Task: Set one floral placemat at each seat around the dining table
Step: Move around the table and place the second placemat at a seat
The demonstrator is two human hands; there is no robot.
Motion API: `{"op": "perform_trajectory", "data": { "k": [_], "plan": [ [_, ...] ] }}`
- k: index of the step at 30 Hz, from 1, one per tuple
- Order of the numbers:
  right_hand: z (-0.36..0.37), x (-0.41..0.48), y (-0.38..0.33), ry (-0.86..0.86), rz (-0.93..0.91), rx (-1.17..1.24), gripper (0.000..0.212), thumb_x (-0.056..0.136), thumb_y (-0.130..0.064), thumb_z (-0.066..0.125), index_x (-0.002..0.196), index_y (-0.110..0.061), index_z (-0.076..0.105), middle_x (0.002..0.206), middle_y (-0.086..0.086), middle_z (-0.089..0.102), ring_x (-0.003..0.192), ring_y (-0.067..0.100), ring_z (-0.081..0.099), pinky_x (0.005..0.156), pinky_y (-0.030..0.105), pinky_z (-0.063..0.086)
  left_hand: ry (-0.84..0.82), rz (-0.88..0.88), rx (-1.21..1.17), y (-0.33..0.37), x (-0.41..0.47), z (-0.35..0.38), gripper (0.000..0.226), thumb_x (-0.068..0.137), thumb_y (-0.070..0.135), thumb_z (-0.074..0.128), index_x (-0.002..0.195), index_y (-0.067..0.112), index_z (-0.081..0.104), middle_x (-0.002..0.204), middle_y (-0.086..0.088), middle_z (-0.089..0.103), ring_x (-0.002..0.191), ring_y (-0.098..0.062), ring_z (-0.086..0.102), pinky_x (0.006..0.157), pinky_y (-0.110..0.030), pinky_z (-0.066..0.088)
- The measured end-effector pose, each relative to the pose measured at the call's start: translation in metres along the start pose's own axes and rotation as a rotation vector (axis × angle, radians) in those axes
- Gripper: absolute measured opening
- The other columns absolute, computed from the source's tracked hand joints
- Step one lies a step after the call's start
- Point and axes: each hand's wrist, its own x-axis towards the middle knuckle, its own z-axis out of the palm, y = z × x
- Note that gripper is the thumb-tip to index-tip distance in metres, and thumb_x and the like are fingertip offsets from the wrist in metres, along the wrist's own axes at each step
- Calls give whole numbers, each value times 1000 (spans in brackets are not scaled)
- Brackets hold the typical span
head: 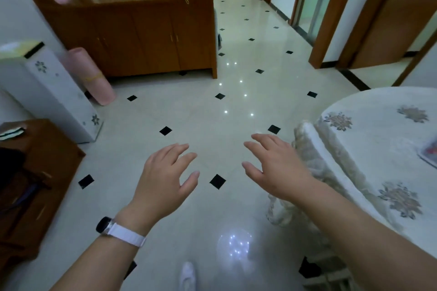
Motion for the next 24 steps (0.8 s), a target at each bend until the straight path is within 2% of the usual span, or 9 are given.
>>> {"op": "perform_trajectory", "data": {
  "k": [3, 6, 10, 13, 20, 24],
  "plan": [
    [11, 31, 5, -19, 75, -29, 53, 94, -49, 47, 139, -22, 48, 150, 4, 41, 139, 24, 33, 109, 40, 29, -22, 64, -53, -30, 37, 26, 38, 84, 40, 56, 110, 16, 69, 123, -5, 64, 114, -26, 56, 95, -38, 38],
    [14, 68, 3, 14, 154, -48, 56, 91, -52, 40, 136, -20, 52, 148, 5, 45, 137, 25, 37, 108, 42, 33, -31, 130, -122, -65, 78, 46, 37, 84, 39, 57, 111, 16, 69, 123, -5, 63, 115, -26, 56, 96, -38, 38],
    [6, 118, -6, 70, 281, -78, 51, 93, -48, 50, 135, -20, 51, 146, 4, 47, 136, 24, 38, 108, 43, 34, -49, 251, -190, -108, 145, 58, 35, 85, 36, 59, 112, 15, 68, 123, -6, 63, 113, -27, 57, 94, -42, 43],
    [-1, 140, -6, 92, 370, -123, 51, 93, -49, 49, 137, -22, 49, 147, 2, 45, 136, 23, 37, 108, 42, 34, -78, 331, -218, -129, 192, 68, 39, 86, 39, 56, 115, 16, 67, 125, -6, 62, 115, -27, 56, 95, -42, 41],
    [-6, 141, 9, 85, 606, -174, 54, 90, -52, 45, 135, -22, 52, 146, 4, 47, 134, 26, 41, 109, 42, 35, -179, 530, -286, -124, 264, 103, 43, 90, 43, 48, 120, 16, 65, 128, -7, 60, 119, -27, 54, 97, -43, 40],
    [-12, 131, 29, 126, 734, -178, 51, 90, -48, 52, 134, -22, 54, 143, 4, 50, 132, 25, 43, 105, 43, 38, -232, 628, -335, -96, 289, 126, 45, 90, 44, 46, 120, 16, 65, 128, -6, 61, 118, -27, 55, 97, -43, 41]
  ]
}}
